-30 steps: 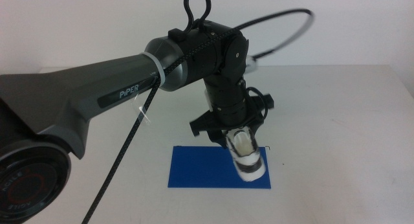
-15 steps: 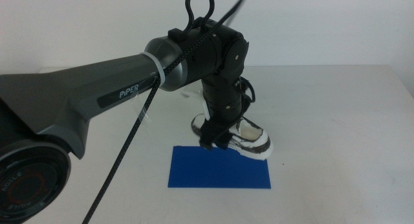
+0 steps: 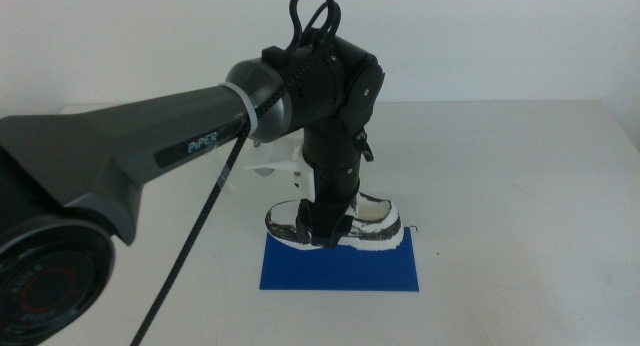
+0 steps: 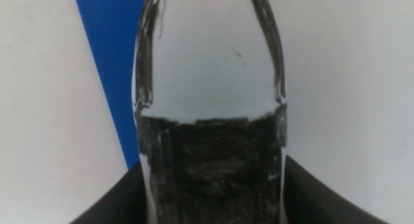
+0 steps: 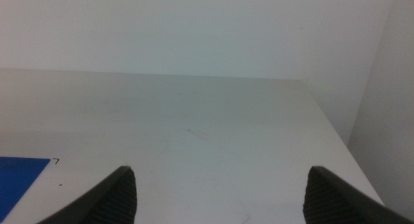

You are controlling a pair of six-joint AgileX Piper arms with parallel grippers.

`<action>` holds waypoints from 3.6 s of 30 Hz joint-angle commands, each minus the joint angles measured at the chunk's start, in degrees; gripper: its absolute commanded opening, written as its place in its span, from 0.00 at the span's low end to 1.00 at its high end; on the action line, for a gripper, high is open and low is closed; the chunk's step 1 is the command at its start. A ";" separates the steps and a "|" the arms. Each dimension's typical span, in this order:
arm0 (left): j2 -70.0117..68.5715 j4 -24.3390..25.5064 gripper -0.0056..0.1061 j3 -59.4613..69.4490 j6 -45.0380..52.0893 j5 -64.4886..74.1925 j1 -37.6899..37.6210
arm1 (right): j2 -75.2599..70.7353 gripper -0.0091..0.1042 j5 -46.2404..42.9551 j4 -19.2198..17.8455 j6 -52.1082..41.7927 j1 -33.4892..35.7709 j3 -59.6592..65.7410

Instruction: Use one arm to grab the shoe from the table and place it on the mat.

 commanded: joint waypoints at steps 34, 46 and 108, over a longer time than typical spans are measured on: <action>2.87 -0.37 0.76 -2.05 -1.34 0.16 -0.23 | -1.21 0.67 -4.54 -0.49 -0.72 0.18 -0.54; 0.59 -0.99 0.78 -6.44 -1.34 5.79 -0.23 | -1.21 0.67 -4.54 -0.49 -0.72 0.18 -0.54; -81.17 9.13 0.78 60.79 108.41 -47.14 36.46 | -1.21 0.67 -4.54 -0.49 -0.72 0.18 -0.54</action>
